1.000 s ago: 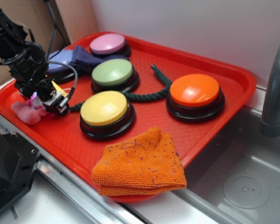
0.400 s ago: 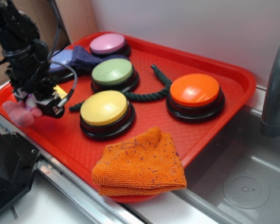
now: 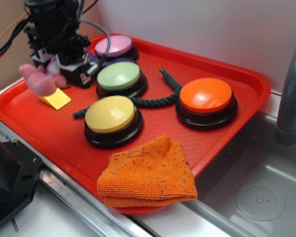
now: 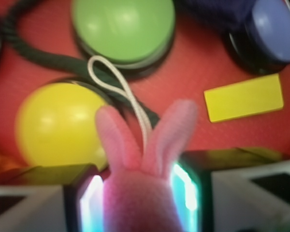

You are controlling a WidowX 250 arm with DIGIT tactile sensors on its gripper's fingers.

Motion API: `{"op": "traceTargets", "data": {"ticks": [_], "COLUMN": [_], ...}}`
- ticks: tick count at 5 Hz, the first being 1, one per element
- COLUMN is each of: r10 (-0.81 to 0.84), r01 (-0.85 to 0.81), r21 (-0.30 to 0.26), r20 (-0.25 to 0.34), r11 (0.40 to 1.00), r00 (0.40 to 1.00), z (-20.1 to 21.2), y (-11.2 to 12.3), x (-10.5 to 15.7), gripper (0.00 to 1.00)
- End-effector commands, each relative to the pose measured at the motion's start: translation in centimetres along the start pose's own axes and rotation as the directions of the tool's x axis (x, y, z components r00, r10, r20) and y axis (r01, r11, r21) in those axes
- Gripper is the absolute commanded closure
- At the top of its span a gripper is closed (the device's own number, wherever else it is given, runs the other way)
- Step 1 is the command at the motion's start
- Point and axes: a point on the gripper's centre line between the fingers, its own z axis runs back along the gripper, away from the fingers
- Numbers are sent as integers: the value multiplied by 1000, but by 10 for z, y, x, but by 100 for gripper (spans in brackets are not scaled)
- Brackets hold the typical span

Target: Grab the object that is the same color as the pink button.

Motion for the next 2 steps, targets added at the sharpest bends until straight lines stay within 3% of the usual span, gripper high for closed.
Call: {"op": "traceTargets", "data": {"ticks": [1,2], "r10": [-98,-100], "r01": [97,98], "r21": [15,-70], "r20": [171,-26], "r11": [995,993], "r00": [980,995], "z": [50,48], "y": [-20,-17], "x": [-3,-7], "gripper": [100,74]}}
